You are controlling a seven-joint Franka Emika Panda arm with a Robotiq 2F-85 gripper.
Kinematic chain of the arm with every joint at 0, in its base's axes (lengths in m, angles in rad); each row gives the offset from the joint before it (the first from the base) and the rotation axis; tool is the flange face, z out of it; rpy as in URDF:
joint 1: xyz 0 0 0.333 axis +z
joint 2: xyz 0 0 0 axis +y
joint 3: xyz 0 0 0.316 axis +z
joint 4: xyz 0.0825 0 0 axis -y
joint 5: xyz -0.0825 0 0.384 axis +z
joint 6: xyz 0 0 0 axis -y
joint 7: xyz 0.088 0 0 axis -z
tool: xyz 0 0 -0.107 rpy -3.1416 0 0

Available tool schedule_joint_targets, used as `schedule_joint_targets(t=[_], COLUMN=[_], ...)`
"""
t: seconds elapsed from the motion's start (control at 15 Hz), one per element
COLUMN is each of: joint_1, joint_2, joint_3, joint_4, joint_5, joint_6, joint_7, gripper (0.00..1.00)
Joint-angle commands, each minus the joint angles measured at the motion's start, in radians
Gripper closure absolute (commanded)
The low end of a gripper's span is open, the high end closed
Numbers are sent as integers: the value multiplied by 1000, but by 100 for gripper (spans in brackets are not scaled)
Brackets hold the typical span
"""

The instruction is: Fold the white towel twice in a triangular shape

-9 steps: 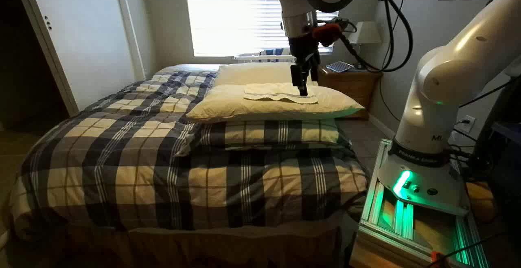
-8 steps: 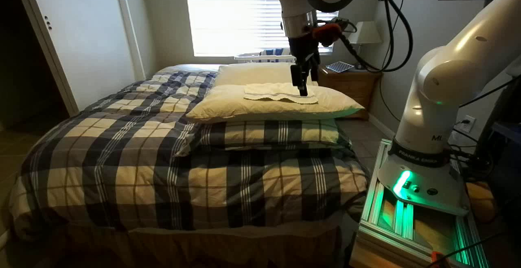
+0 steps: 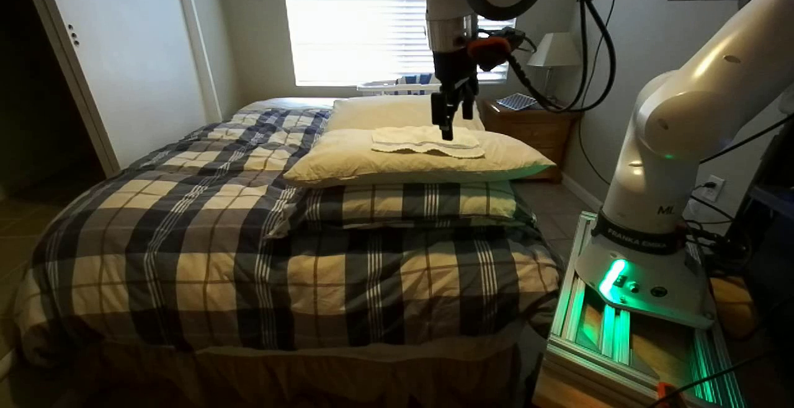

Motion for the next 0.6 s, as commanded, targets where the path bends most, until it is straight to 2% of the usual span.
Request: schedule_joint_targets(t=[0.0, 0.13, 0.27, 0.4, 0.53], joint_1=[-27, -51, -80, -105, -105], joint_2=[104, 181, 273, 389, 494], joint_3=[0, 10, 18, 18, 4], joint_4=[54, 94, 148, 233, 326], joint_5=[-105, -159, -221, -291, -370], joint_6=[252, 379, 455, 462, 416], joint_7=[62, 86, 110, 132, 172], gripper=[0, 0, 0, 0, 0])
